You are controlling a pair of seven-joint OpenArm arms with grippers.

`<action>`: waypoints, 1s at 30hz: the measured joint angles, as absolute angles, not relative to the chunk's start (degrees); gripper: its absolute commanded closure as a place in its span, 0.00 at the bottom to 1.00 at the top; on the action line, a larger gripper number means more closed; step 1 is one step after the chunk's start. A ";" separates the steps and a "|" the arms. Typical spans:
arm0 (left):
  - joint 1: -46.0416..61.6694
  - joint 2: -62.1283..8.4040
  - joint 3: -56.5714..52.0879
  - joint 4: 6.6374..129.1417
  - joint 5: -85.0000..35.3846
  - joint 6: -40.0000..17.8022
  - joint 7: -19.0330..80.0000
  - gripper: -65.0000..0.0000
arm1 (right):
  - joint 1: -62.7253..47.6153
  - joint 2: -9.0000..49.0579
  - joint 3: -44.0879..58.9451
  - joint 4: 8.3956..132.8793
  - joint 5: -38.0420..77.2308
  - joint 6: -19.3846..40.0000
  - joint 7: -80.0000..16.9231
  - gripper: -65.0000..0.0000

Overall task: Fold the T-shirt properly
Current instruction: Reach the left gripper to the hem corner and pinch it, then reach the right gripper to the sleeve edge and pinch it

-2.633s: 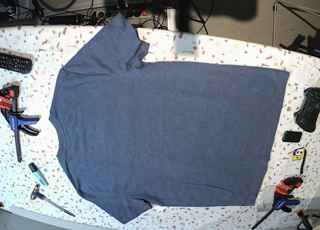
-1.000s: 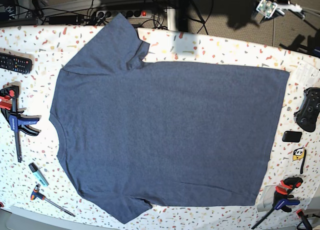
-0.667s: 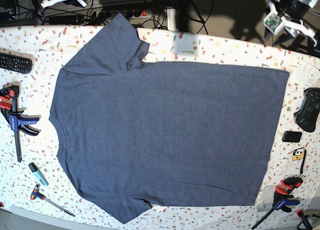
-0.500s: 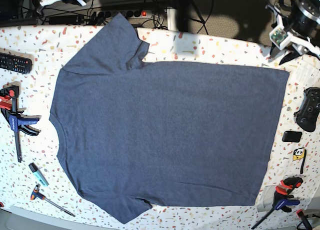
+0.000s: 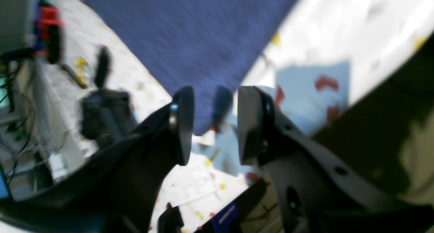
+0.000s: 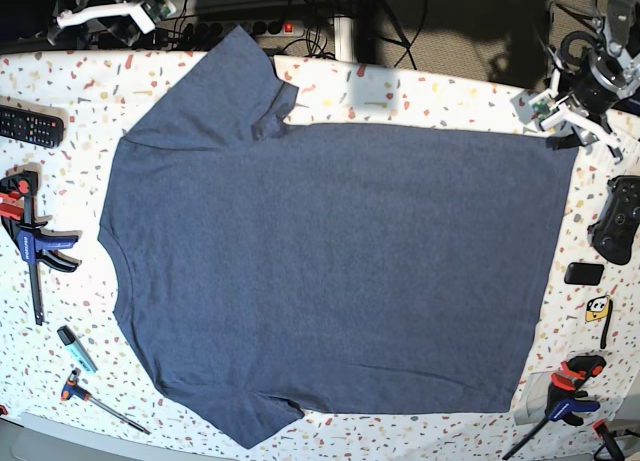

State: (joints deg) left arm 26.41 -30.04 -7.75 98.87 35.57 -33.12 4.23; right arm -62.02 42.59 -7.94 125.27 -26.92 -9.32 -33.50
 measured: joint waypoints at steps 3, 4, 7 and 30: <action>24.64 -31.88 -5.91 94.72 35.83 -32.01 3.01 0.68 | -62.02 42.59 -7.92 125.25 -26.87 -10.96 -34.15 1.00; 23.97 -32.67 -5.61 93.71 35.88 -31.77 2.94 0.68 | -62.02 42.59 -7.92 125.27 -26.89 -10.96 -34.13 1.00; 21.82 -33.78 -5.74 90.87 36.01 -31.53 3.16 0.68 | -62.02 42.54 -7.94 125.25 -26.85 -11.00 -33.98 1.00; 16.60 -34.11 1.98 85.25 35.53 -28.93 -2.48 0.68 | -59.20 42.24 -7.99 125.25 -26.41 -11.40 -36.49 1.00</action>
